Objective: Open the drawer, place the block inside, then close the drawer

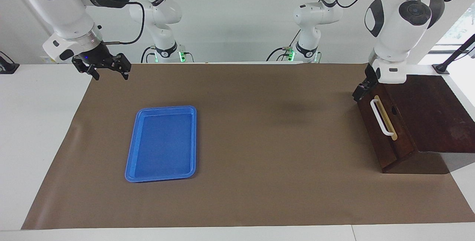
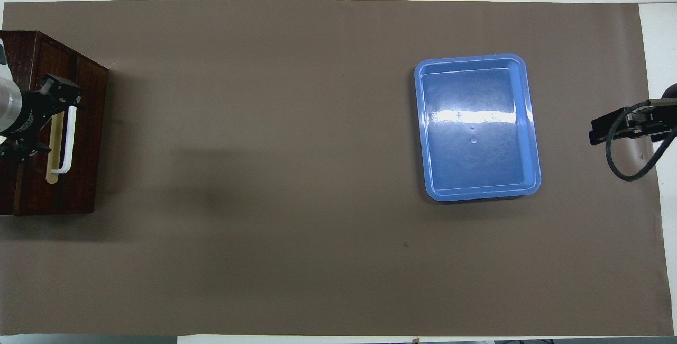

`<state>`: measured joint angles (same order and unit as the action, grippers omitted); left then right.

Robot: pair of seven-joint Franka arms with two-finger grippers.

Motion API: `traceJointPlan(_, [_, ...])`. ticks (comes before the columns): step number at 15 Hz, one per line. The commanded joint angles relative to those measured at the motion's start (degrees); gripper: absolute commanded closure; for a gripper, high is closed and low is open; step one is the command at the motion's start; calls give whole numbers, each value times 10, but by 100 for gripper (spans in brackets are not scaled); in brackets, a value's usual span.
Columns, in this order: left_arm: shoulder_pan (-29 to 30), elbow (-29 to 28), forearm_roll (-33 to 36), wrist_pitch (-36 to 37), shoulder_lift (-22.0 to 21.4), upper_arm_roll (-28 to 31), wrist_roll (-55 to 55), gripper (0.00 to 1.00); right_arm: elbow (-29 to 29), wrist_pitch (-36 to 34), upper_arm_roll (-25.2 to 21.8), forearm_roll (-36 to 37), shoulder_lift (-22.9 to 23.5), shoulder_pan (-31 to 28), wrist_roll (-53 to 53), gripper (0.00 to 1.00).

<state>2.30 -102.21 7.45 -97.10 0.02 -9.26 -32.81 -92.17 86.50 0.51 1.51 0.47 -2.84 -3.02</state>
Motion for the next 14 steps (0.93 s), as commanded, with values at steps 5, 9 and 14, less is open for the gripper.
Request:
traceJointPlan(5, [-9,30,-82,89,-1,9,137,0,-5,9,6,0,-6,-9,-20,0])
traceJointPlan(9, [-33,36,-81,94,2,13,173,0,-5,9,5,1,-6,-7,-20,0])
traceJointPlan(14, [-48,30,-81,104,-16,27,178,0,-5,9,6,-3,-6,-7,-18,0])
